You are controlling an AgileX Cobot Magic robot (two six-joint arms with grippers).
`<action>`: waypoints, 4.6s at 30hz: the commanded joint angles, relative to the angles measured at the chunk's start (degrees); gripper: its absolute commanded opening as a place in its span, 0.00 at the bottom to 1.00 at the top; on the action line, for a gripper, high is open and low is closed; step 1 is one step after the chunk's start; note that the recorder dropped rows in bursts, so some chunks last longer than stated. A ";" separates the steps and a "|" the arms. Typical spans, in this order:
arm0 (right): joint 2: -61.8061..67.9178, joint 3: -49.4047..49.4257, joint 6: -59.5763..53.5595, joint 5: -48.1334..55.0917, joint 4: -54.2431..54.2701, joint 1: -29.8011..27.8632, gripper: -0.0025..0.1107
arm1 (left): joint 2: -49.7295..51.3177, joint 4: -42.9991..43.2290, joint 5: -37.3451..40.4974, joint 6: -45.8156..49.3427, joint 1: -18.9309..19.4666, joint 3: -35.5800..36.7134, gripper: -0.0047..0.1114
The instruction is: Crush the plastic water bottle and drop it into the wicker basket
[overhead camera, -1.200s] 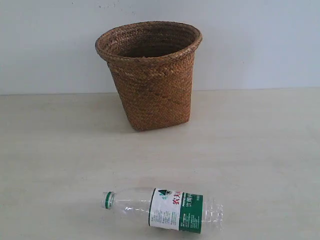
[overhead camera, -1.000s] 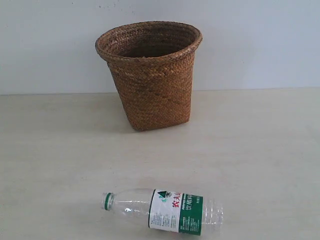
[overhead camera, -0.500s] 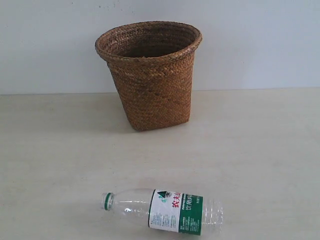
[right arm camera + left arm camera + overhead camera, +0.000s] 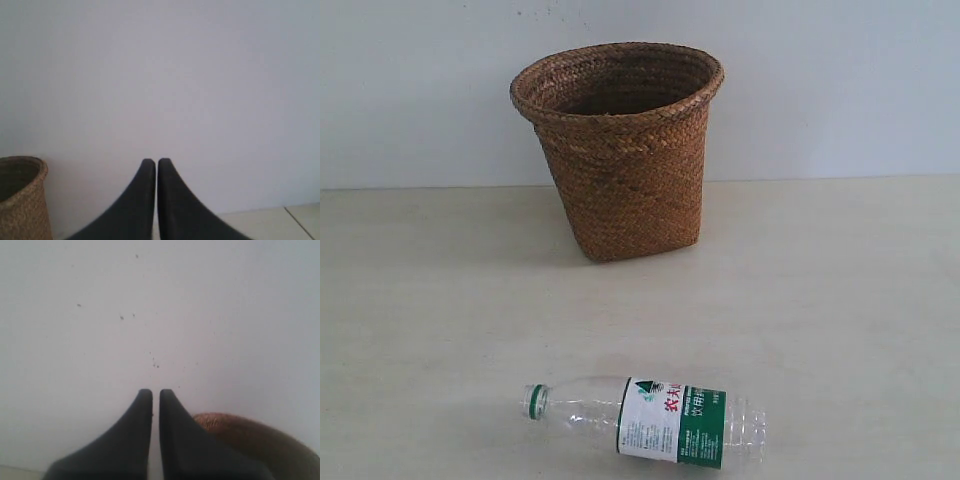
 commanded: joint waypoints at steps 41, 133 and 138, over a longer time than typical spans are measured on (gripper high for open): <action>45.44 -27.71 -61.76 61.46 31.47 22.30 0.02 | 40.35 -22.84 58.79 89.06 -18.49 -21.26 0.08; 82.55 -41.80 -38.52 56.23 40.40 31.44 0.02 | 63.51 -46.19 47.15 119.15 -20.69 -21.26 0.08; 85.78 -46.99 -29.26 56.87 29.15 31.44 0.02 | 63.51 -46.19 47.87 119.15 -20.69 -21.26 0.08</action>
